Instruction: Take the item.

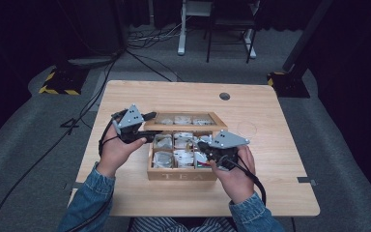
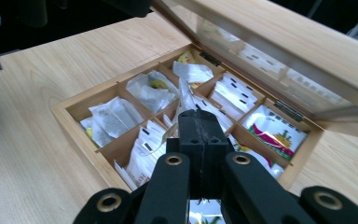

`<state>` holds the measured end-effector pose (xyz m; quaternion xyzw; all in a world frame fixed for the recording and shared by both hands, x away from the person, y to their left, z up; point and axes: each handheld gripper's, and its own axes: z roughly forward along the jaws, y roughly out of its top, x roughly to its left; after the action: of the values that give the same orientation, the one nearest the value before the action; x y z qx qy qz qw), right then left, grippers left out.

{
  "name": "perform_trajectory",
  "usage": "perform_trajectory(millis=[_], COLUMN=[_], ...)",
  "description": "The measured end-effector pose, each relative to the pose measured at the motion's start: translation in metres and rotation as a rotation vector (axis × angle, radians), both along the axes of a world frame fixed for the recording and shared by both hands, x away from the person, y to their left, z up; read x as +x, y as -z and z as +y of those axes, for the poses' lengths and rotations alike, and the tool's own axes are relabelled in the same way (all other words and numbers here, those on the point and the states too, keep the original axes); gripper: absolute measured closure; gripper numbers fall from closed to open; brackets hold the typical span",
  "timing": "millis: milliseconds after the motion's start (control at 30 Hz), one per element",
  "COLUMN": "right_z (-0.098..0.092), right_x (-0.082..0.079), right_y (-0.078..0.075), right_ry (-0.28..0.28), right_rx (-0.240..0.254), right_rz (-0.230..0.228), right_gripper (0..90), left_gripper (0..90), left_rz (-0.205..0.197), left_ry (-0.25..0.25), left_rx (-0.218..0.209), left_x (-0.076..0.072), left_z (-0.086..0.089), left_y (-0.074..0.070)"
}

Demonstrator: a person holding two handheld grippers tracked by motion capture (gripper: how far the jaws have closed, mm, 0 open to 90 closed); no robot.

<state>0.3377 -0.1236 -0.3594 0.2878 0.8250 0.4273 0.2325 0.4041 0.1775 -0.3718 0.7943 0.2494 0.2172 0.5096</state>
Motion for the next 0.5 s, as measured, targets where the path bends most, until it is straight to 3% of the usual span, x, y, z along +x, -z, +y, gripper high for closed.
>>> perform_trajectory(millis=[500], right_z=[-0.031], right_x=[0.000], right_y=[-0.004], right_ry=[0.089], right_rx=[0.021], right_rz=[-0.005], right_gripper=[90.0], left_gripper=[44.6], left_rz=[-0.010], left_ry=[-0.006], left_rx=[-0.011], left_x=[0.002], left_z=[0.000], left_y=[-0.001])
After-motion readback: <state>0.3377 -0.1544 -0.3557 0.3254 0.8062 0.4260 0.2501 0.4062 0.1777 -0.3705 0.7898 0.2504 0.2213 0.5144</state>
